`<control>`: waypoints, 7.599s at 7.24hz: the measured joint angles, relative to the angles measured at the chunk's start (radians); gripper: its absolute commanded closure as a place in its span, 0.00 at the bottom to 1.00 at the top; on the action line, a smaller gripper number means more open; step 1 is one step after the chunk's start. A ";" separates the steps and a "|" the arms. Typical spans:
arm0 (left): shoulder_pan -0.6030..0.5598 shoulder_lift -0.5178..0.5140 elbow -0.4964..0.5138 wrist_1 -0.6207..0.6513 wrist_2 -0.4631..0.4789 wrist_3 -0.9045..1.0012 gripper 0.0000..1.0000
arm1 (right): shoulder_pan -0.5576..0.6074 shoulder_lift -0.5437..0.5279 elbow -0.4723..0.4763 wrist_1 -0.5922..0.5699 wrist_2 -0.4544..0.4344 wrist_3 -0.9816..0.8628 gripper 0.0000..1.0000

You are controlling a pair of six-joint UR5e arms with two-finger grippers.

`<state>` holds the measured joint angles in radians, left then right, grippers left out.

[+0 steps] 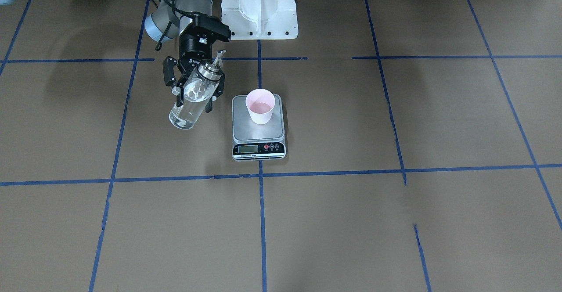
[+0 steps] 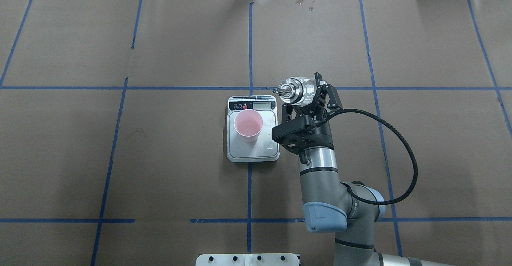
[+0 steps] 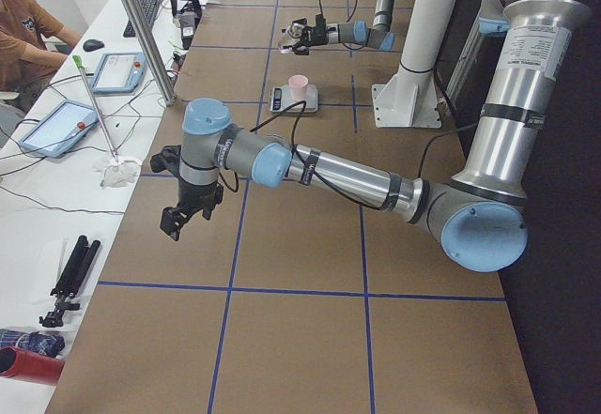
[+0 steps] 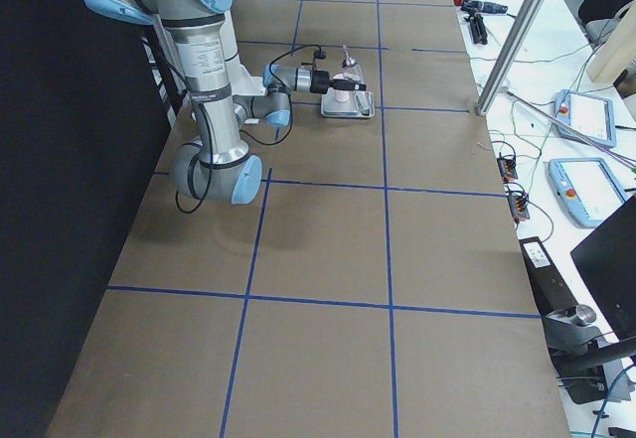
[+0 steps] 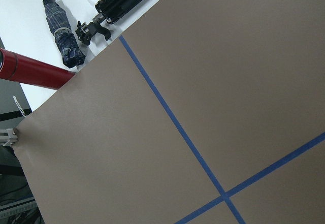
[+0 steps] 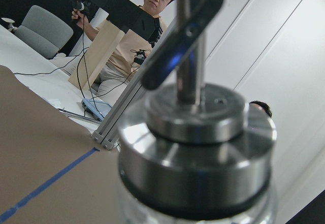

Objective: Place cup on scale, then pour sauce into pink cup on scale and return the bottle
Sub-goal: 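Tilt the bottle upright and carry it back with the right gripper, then lower the glass bottle to its original spot with the right gripper, then open the right gripper and withdraw it from the bottle toward the robot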

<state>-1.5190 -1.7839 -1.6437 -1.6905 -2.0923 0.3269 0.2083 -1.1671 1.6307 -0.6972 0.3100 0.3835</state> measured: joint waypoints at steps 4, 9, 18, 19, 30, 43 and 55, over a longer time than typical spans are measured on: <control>-0.011 0.001 -0.037 0.003 0.003 -0.002 0.00 | 0.119 -0.215 0.078 0.004 0.277 0.319 1.00; -0.015 0.000 -0.070 0.006 0.003 -0.006 0.00 | 0.207 -0.302 0.089 0.004 0.430 0.685 1.00; -0.015 0.000 -0.084 0.006 0.003 -0.008 0.00 | 0.206 -0.343 0.007 0.005 0.426 0.931 1.00; -0.015 0.000 -0.084 0.006 0.003 -0.008 0.00 | 0.206 -0.343 0.010 0.006 0.426 0.931 1.00; -0.015 0.001 -0.081 0.008 0.002 -0.008 0.00 | 0.208 -0.353 0.014 -0.005 0.503 0.902 0.39; -0.016 0.004 -0.086 0.008 0.001 -0.008 0.00 | 0.136 -0.500 0.253 -0.203 0.536 0.893 0.00; -0.019 0.016 -0.112 0.011 -0.002 -0.009 0.00 | 0.320 -0.476 0.809 -0.947 1.069 0.689 0.00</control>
<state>-1.5385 -1.7676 -1.7559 -1.6797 -2.0939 0.3184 0.5286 -1.6431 2.4394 -1.6440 1.3791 1.0722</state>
